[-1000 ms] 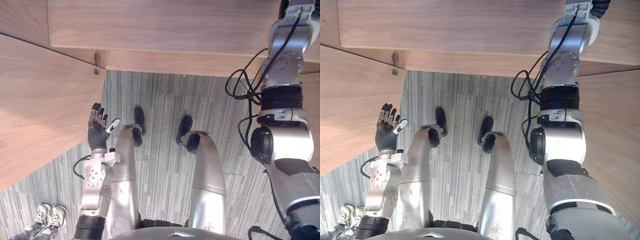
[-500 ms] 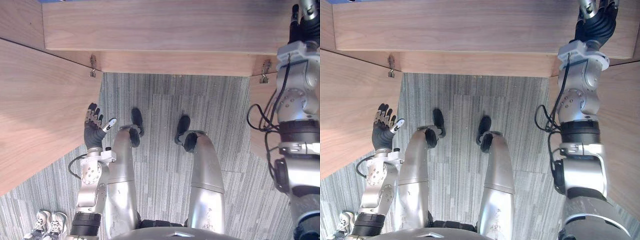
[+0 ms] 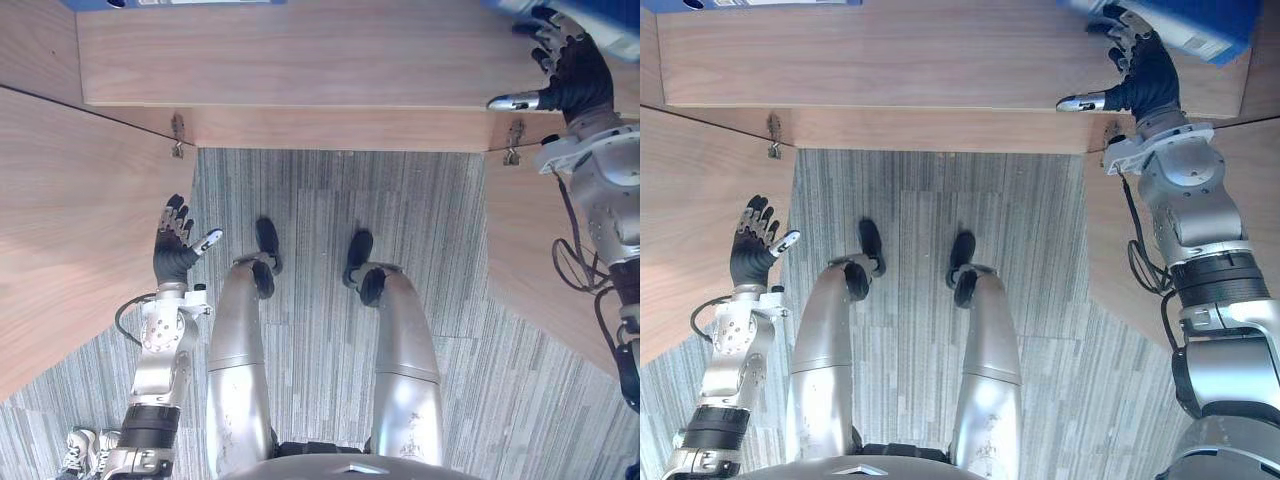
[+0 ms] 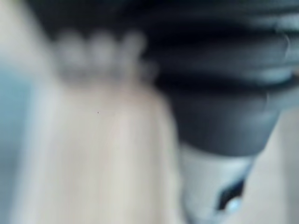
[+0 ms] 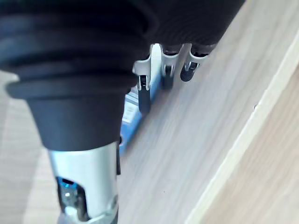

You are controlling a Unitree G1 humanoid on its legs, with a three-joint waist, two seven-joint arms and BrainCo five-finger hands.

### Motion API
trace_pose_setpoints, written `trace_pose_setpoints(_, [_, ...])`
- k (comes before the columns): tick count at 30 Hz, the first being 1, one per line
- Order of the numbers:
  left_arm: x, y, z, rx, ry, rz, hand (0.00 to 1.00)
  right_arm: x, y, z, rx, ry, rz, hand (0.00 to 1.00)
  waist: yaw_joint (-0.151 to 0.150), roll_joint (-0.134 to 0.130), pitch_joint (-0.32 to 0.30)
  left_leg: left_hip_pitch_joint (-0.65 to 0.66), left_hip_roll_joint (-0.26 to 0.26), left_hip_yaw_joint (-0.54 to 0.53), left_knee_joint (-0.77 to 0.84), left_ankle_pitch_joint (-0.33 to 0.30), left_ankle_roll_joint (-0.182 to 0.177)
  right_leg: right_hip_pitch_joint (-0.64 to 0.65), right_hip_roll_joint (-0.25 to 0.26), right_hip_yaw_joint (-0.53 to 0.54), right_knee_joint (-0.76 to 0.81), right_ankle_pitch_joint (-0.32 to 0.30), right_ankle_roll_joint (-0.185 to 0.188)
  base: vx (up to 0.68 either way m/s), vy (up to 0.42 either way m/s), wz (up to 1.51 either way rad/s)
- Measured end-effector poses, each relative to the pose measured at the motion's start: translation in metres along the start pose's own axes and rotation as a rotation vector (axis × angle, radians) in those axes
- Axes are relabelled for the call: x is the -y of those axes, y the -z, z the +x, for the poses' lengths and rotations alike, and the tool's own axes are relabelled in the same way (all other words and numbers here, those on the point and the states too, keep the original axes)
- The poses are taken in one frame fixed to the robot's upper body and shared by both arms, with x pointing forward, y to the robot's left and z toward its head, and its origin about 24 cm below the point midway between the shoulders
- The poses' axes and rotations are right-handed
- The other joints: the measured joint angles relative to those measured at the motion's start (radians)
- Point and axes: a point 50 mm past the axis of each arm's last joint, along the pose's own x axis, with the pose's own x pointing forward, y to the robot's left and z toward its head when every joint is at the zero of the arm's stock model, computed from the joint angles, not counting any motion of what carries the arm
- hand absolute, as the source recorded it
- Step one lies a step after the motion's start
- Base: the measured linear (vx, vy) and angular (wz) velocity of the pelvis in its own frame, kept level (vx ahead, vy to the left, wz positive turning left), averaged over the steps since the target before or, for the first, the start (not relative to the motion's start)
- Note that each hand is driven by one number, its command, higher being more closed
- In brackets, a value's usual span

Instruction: Walk over to the cabinet, pick up the folder, carry it to the office cabinet, place the folder inside the office cabinet, then close the office cabinet door

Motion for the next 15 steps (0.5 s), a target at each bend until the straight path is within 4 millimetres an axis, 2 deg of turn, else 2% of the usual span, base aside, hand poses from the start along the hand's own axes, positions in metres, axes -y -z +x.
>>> trace_pose_setpoints(4, [-0.004,-0.006,0.005,0.027,-0.007,-0.001,0.00,-0.014,-0.003,-0.014,0.041,-0.070,-0.138,0.00,0.003,0.000,0.000,0.003,0.000,0.007,-0.014,0.001,0.001,0.004,0.000,0.000,-0.018,0.004,0.002,0.00,0.000,0.00])
trace_pose_setpoints(7, [-0.010,-0.009,0.006,0.038,-0.023,0.005,0.00,-0.017,-0.003,-0.026,0.070,-0.033,-0.148,0.00,0.003,0.000,0.000,0.004,-0.001,0.012,-0.023,0.002,0.002,0.004,-0.001,0.000,-0.025,0.005,0.002,0.00,0.000,0.00])
trace_pose_setpoints(8, [-0.011,-0.009,0.006,0.040,-0.027,0.006,0.00,-0.017,-0.003,-0.028,0.081,-0.017,-0.147,1.00,0.002,0.000,0.000,0.004,-0.001,0.012,-0.024,0.002,0.001,0.004,-0.001,0.000,-0.026,0.005,0.002,0.00,0.000,0.00])
trace_pose_setpoints(15, [-0.010,-0.014,0.011,0.063,-0.038,-0.009,0.00,-0.018,-0.003,-0.041,0.172,0.305,0.012,1.00,-0.007,0.000,0.000,0.009,-0.002,0.015,-0.035,0.003,0.001,0.004,-0.001,0.001,-0.031,0.005,0.002,0.00,-0.001,0.00])
